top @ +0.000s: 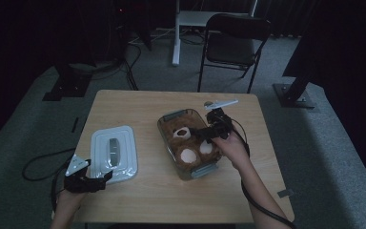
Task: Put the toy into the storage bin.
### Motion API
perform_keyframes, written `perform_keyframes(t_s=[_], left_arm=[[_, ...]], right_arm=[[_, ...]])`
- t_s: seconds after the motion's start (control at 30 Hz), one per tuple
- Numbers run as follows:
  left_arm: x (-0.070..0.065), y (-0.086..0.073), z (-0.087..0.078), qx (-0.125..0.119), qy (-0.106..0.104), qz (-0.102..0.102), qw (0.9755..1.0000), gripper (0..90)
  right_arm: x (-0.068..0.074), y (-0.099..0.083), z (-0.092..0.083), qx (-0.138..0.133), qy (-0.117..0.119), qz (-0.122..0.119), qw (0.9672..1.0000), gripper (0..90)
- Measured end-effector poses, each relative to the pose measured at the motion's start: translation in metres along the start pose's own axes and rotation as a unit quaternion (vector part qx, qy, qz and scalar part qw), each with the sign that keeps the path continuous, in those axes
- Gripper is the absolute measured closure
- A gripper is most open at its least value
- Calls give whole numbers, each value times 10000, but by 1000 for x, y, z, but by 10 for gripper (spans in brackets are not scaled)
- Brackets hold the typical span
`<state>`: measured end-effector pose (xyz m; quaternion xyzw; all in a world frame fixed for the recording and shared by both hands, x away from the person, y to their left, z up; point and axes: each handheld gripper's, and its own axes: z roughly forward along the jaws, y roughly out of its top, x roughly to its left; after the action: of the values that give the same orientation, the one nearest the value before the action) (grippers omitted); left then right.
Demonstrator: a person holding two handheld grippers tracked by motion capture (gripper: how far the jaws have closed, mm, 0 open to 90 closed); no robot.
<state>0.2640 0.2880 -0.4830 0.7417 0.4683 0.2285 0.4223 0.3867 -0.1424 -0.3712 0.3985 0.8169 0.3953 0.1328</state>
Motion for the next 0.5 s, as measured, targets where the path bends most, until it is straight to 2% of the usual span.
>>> perform_keyframes(t_s=[0.07,0.13,0.3,0.37,0.47,0.5], left_arm=[[-12,13,0,-47,-95,89,9999,7],[-25,25,2,-54,-183,202,9996,7],[-57,51,11,5,-416,424,9982,7],[-69,59,15,-16,-553,484,9973,7],[-87,70,21,-15,-730,629,9953,7],[-93,74,23,-20,-776,676,9947,7]], right_arm=[[-2,-5,-6,-27,8,-123,9999,132],[-4,-12,-13,-96,8,-145,9998,132],[-7,-31,-32,-219,-170,-322,9991,147],[-6,-38,-38,-263,-141,-332,9990,146],[-3,-46,-46,-230,130,-355,9990,120],[-2,-48,-48,-228,133,-348,9990,120]])
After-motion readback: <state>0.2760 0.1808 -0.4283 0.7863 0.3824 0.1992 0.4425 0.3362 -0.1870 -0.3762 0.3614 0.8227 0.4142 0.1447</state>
